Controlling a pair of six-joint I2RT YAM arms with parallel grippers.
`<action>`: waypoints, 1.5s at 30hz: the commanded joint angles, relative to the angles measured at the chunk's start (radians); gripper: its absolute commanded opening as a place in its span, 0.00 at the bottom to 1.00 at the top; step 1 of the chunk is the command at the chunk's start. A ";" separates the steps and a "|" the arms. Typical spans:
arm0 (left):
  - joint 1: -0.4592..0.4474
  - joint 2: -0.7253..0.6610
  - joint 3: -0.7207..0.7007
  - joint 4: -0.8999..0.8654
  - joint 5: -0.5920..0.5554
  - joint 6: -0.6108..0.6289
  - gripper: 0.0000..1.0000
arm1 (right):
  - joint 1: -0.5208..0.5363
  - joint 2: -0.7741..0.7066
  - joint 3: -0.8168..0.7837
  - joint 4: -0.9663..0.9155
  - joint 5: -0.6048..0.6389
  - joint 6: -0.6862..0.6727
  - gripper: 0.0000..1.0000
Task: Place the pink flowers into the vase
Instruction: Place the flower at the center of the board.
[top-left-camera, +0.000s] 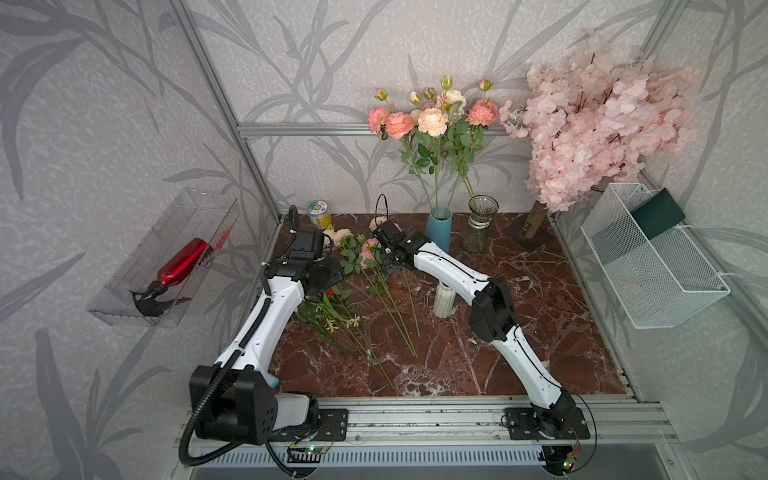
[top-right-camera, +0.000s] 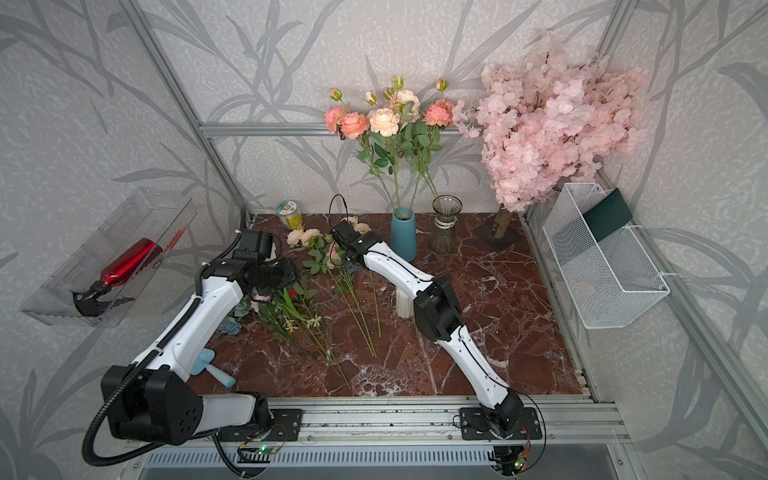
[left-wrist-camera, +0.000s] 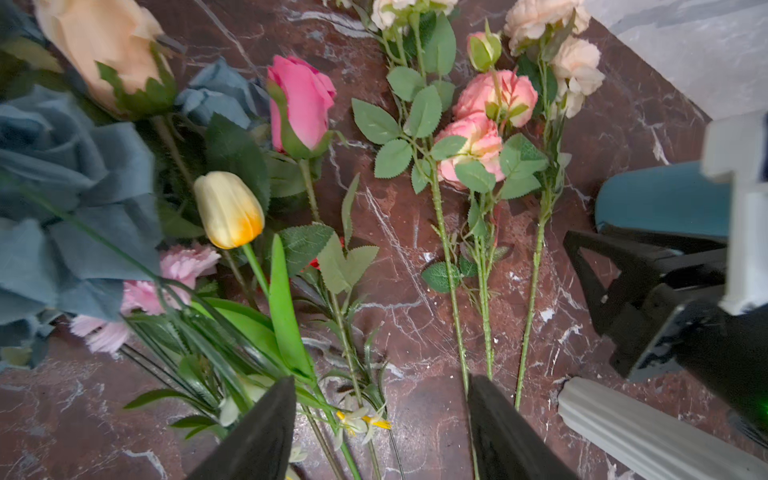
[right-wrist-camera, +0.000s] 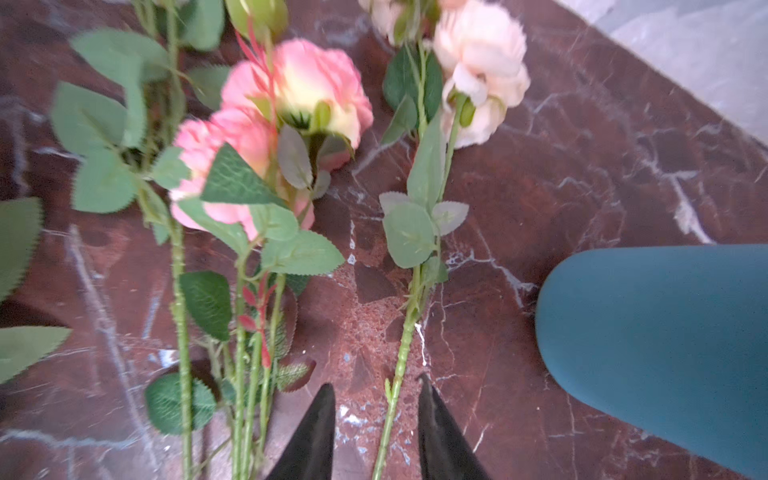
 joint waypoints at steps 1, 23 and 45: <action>-0.021 0.007 0.035 -0.015 -0.028 -0.022 0.67 | 0.018 -0.201 -0.125 0.132 -0.046 -0.037 0.35; -0.132 0.169 0.064 0.006 0.029 -0.123 0.66 | 0.001 -1.100 -1.082 0.546 -0.234 -0.066 0.37; -0.150 0.309 0.003 0.122 0.000 -0.293 0.64 | -0.013 -1.436 -1.405 0.552 -0.113 0.017 0.38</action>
